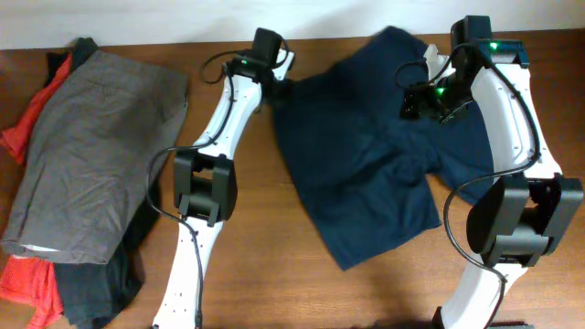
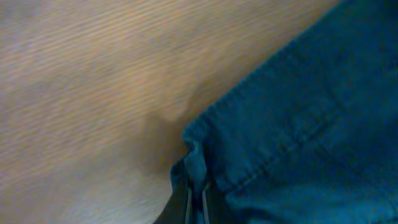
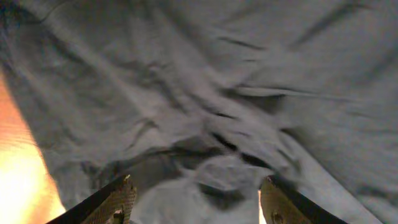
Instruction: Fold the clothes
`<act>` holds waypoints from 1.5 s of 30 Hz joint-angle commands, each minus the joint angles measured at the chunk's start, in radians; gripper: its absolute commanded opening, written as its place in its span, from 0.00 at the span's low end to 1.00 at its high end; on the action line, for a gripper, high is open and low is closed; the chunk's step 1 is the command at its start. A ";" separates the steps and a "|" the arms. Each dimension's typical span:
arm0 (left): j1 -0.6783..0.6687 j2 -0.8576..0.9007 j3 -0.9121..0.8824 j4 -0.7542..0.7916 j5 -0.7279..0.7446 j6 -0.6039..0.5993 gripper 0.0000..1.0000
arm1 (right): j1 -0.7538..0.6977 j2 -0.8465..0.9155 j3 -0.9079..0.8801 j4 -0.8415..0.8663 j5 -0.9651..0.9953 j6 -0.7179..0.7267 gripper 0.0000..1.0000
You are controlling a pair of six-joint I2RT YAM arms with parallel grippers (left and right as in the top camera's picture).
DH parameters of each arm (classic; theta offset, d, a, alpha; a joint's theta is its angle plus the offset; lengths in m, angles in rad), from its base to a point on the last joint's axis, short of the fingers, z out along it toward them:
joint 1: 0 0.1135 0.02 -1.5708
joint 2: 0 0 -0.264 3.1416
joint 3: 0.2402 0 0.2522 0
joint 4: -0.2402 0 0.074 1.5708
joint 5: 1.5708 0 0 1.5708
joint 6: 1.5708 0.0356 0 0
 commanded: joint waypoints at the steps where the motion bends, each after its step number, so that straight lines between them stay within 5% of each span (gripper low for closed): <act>1: 0.088 0.023 0.113 -0.239 -0.223 -0.036 0.01 | 0.016 -0.018 0.013 0.012 -0.029 -0.010 0.70; 5: 0.142 0.023 0.191 -0.488 -0.254 -0.036 0.07 | 0.034 -0.017 0.013 0.031 -0.040 -0.001 0.70; 8: 0.168 0.023 0.207 -0.662 -0.251 -0.036 0.52 | 0.056 -0.016 0.012 0.042 -0.040 0.021 0.70; 10: 0.174 0.023 0.204 -0.716 -0.243 -0.036 0.67 | 0.069 -0.016 0.012 0.040 -0.040 0.050 0.70; 12: 0.172 0.017 0.205 -0.716 -0.193 -0.036 0.96 | 0.080 -0.016 0.012 0.033 -0.040 0.070 0.69; 13: 0.171 0.011 0.205 -0.716 -0.180 -0.037 0.99 | 0.086 -0.016 0.012 0.023 -0.040 0.077 0.69; 26: 0.216 -0.415 0.223 -0.564 -0.161 -0.085 0.99 | 0.280 -0.016 -0.143 -0.208 -0.036 0.039 0.65; 36: 0.250 -0.470 0.210 -0.523 -0.162 -0.039 0.99 | 0.300 -0.016 -0.594 0.043 0.092 0.280 0.64; 45: 0.251 -0.468 0.210 -0.512 -0.164 -0.039 0.99 | 0.270 -0.016 -0.642 0.146 0.334 0.336 0.64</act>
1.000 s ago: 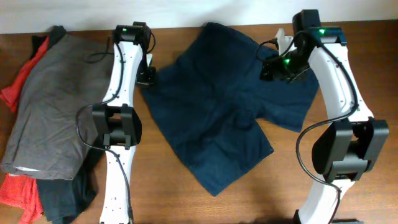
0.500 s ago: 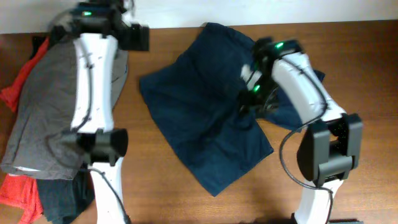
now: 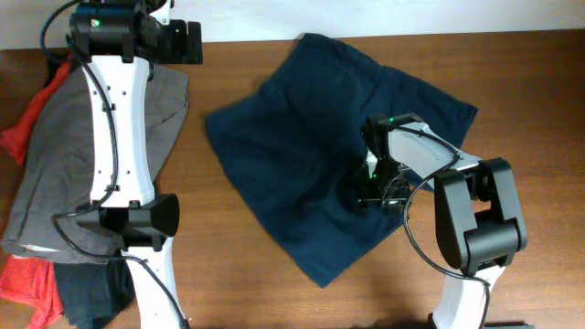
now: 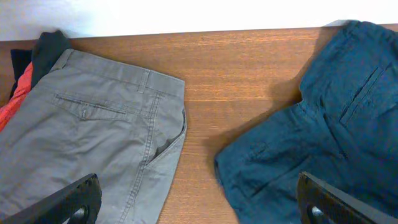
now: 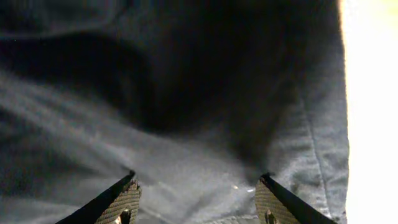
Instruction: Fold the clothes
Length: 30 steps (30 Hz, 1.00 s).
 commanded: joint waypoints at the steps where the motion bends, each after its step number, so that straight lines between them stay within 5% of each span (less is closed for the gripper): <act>1: 0.005 0.010 -0.006 0.008 0.004 0.016 0.99 | -0.027 -0.004 -0.024 0.040 0.161 0.035 0.64; 12: 0.005 0.011 -0.006 0.005 0.004 0.016 0.99 | -0.232 -0.003 -0.167 0.322 0.212 0.035 0.64; 19: -0.006 0.033 -0.010 0.018 0.012 0.016 0.99 | -0.466 -0.003 -0.154 0.457 0.006 -0.048 0.65; 24: -0.007 0.097 -0.022 0.025 0.069 0.016 0.99 | -0.543 -0.003 -0.019 0.359 -0.014 -0.063 0.69; 30: -0.041 0.230 -0.023 0.026 0.255 0.135 0.99 | -0.555 -0.003 0.350 0.007 -0.156 -0.136 0.77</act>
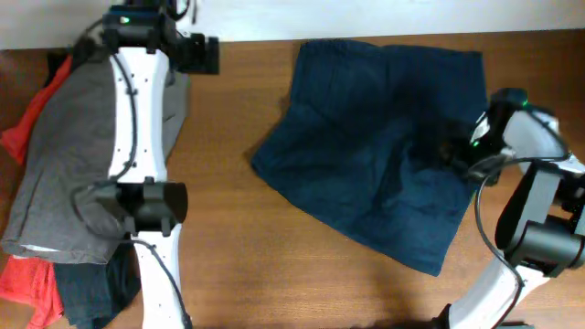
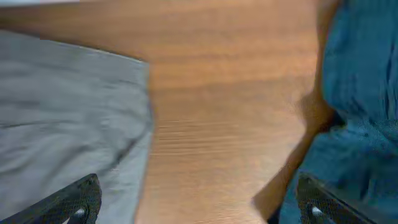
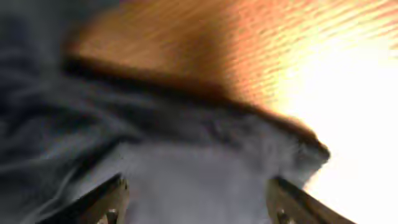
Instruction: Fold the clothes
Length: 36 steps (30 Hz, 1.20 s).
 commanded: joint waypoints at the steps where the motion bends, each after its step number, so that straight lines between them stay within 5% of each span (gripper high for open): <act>1: -0.038 0.104 -0.013 0.010 0.202 0.159 0.99 | 0.015 -0.010 0.225 -0.133 -0.115 -0.075 0.77; 6: -0.123 0.253 -0.013 0.131 0.283 0.336 0.99 | 0.093 -0.010 0.453 -0.318 -0.154 -0.162 0.79; 12: -0.229 0.369 -0.013 0.193 0.375 0.527 0.99 | 0.188 -0.010 0.472 -0.318 -0.154 -0.161 0.79; 16: -0.263 0.398 -0.013 0.257 0.372 0.529 0.98 | 0.214 -0.010 0.472 -0.318 -0.154 -0.161 0.79; 18: -0.269 0.414 -0.013 0.270 0.372 0.528 0.83 | 0.219 -0.010 0.472 -0.318 -0.154 -0.161 0.79; 20: -0.270 0.425 -0.013 0.268 0.372 0.526 0.46 | 0.219 -0.010 0.472 -0.318 -0.154 -0.161 0.79; 21: -0.270 0.429 -0.013 0.265 0.370 0.509 0.23 | 0.219 -0.010 0.472 -0.317 -0.154 -0.161 0.79; 23: -0.264 0.430 -0.013 0.262 0.356 0.451 0.01 | 0.219 -0.010 0.472 -0.317 -0.155 -0.161 0.79; 31: -0.165 0.430 -0.013 0.195 0.130 -0.129 0.01 | 0.262 -0.010 0.471 -0.283 -0.154 -0.161 0.79; 36: -0.063 0.430 -0.013 0.114 0.151 -0.280 0.01 | 0.303 -0.010 0.470 -0.257 -0.154 -0.161 0.79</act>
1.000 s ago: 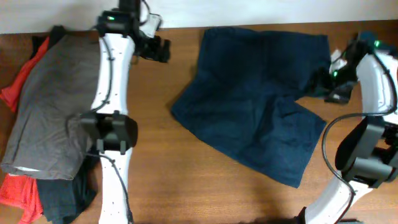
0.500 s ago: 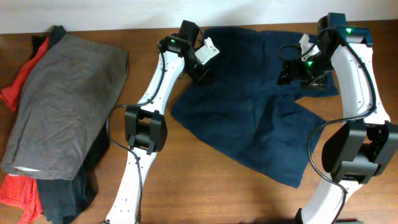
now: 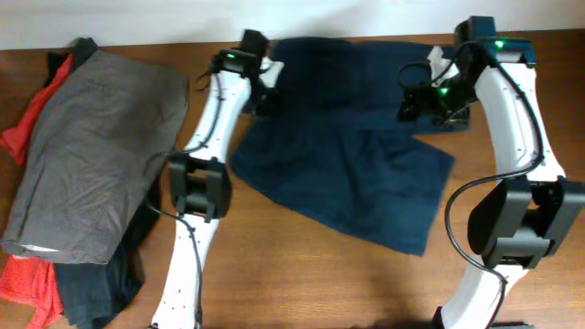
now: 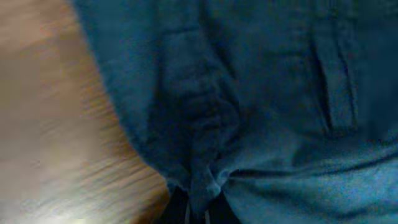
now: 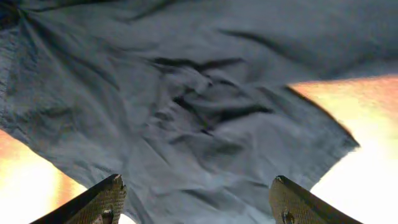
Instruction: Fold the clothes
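Observation:
Navy shorts (image 3: pixel 338 155) lie spread and creased across the middle and right of the wooden table (image 3: pixel 274 292). My left gripper (image 3: pixel 262 91) is at their upper left edge; in the left wrist view it (image 4: pixel 196 208) is shut on a pinched fold of the navy cloth (image 4: pixel 261 93). My right gripper (image 3: pixel 410 107) hangs over the right part of the shorts. In the right wrist view it (image 5: pixel 199 202) is open, its fingers (image 5: pixel 106 199) wide apart above the wrinkled fabric (image 5: pixel 186 112) with nothing between them.
A pile of clothes fills the table's left side: folded grey shorts (image 3: pixel 91 155) on top, a red garment (image 3: pixel 23 128) sticking out at the left, a dark one (image 3: pixel 91 288) at the front. The white wall runs along the far edge.
My left gripper was open at the back left by the grey shorts; it is now shut on the navy shorts' left edge. The right gripper has moved from their right edge to above them.
First my left gripper held a corner of the navy shorts while the right hung open above them. Then the left was open, far back by the pile, and the right sat low on the cloth. The shorts shifted rightward, and now the left grips their edge again.

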`<act>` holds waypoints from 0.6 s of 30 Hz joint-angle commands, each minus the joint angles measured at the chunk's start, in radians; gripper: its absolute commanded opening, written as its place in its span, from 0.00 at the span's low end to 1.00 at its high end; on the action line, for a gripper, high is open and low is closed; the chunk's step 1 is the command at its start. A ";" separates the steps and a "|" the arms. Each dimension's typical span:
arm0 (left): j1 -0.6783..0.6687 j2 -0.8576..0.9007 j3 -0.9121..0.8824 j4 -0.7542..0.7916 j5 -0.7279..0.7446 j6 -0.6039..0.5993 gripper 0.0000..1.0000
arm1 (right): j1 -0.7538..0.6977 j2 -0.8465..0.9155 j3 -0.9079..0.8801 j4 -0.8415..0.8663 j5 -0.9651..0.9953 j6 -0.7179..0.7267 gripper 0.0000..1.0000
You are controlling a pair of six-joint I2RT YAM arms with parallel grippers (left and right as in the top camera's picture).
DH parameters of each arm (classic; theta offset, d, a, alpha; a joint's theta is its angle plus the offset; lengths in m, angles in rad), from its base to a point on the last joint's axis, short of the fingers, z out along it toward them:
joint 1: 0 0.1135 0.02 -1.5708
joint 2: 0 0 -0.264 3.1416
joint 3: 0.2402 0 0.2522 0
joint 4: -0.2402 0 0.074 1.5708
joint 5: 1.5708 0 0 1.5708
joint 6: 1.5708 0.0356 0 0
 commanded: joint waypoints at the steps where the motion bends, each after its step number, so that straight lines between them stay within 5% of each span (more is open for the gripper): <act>1: 0.128 0.023 -0.011 -0.059 -0.076 -0.208 0.01 | 0.034 -0.006 0.015 0.012 -0.005 -0.007 0.79; 7: 0.179 0.023 -0.011 -0.117 -0.011 -0.211 0.01 | 0.055 -0.005 0.015 0.031 0.005 -0.007 0.79; 10: 0.178 0.022 -0.011 -0.116 -0.011 -0.199 0.45 | 0.053 -0.005 0.015 0.030 0.005 -0.007 0.80; 11: 0.178 0.022 -0.010 -0.116 -0.011 -0.189 0.69 | 0.054 -0.005 0.015 0.026 0.005 -0.007 0.80; 12: 0.179 0.022 -0.005 -0.119 -0.011 -0.179 0.77 | 0.054 -0.005 0.015 0.022 0.006 -0.007 0.80; 18: 0.180 0.018 0.212 -0.312 -0.132 -0.089 0.84 | 0.054 -0.031 0.016 -0.042 0.006 -0.007 0.81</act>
